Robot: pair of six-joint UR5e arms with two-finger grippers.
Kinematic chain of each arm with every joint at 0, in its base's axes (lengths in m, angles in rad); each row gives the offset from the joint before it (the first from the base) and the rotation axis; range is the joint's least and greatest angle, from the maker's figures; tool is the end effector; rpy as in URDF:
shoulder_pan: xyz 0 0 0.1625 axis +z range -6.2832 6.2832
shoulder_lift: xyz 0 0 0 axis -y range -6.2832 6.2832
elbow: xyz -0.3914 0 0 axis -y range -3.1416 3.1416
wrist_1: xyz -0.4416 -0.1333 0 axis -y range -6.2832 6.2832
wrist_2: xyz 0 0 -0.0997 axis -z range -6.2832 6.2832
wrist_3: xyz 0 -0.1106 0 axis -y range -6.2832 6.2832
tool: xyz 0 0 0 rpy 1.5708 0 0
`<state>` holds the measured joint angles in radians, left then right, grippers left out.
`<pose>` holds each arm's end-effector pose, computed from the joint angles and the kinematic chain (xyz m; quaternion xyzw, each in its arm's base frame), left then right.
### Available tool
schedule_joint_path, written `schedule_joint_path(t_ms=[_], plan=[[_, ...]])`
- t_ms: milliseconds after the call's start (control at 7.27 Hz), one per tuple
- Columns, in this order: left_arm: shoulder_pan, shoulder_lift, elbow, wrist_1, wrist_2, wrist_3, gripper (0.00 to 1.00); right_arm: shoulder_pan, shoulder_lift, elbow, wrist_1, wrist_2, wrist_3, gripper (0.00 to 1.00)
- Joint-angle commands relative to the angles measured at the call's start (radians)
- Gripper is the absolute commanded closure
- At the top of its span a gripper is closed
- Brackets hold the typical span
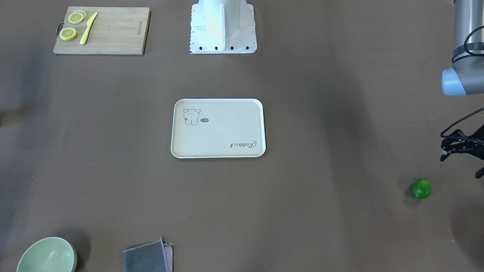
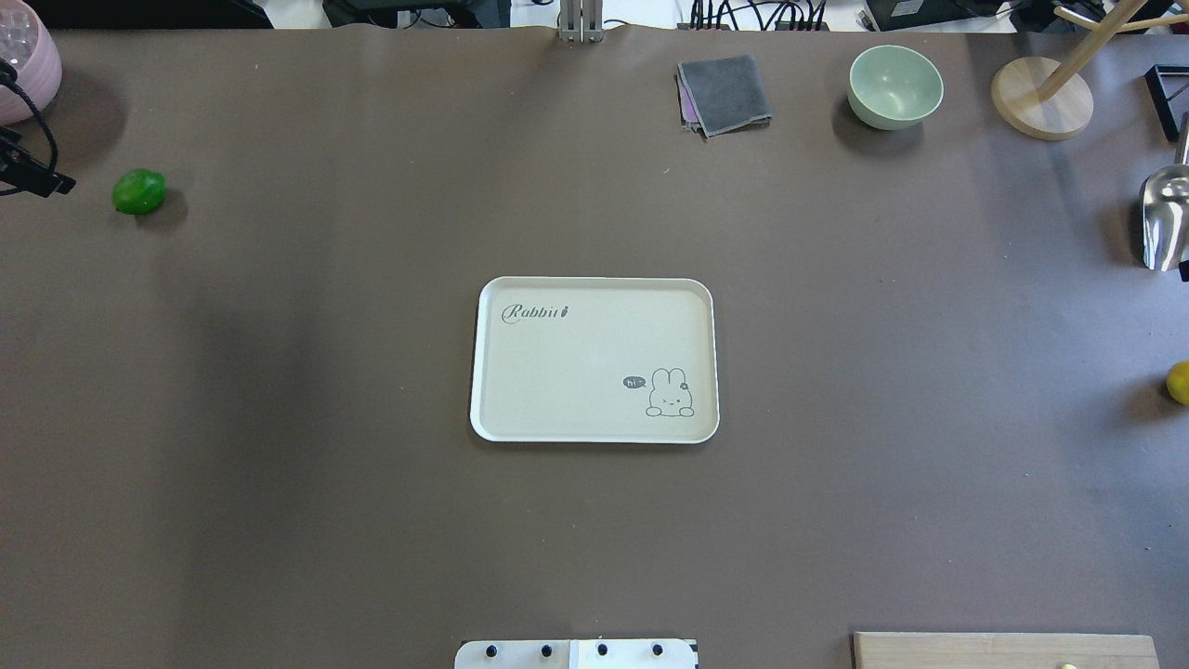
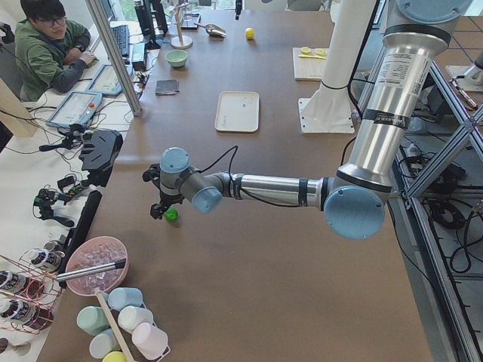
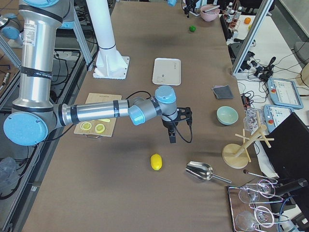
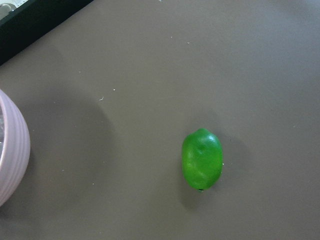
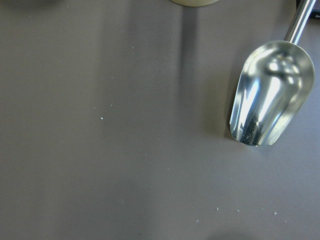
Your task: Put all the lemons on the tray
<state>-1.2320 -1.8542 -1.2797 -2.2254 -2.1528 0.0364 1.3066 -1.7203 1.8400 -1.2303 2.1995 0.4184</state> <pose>0.1597 -0.6714 0.5553 0.2600 0.3148 0.2590 0.8753 -0.0671 -0.5094 0.5327 0.1036 -0.3563 0.0010 0.9286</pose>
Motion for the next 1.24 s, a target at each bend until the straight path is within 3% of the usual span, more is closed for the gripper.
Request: schedule_joint_path(t_ms=[0,412,688,1100], plan=[[0.043,-0.086,0.112,-0.016,0.048,-0.006,0.01,-0.007,0.001,-0.001,0.005,-0.003,0.005,0.0],[0.098,-0.097,0.132,-0.019,0.051,-0.03,0.02,-0.007,0.001,-0.001,0.005,-0.004,0.005,0.0],[0.114,-0.097,0.215,-0.1,0.06,-0.03,0.02,-0.007,0.001,-0.001,0.005,-0.004,0.005,0.0],[0.12,-0.114,0.218,-0.1,0.074,-0.041,0.07,-0.007,0.001,-0.001,0.005,-0.004,0.003,0.0]])
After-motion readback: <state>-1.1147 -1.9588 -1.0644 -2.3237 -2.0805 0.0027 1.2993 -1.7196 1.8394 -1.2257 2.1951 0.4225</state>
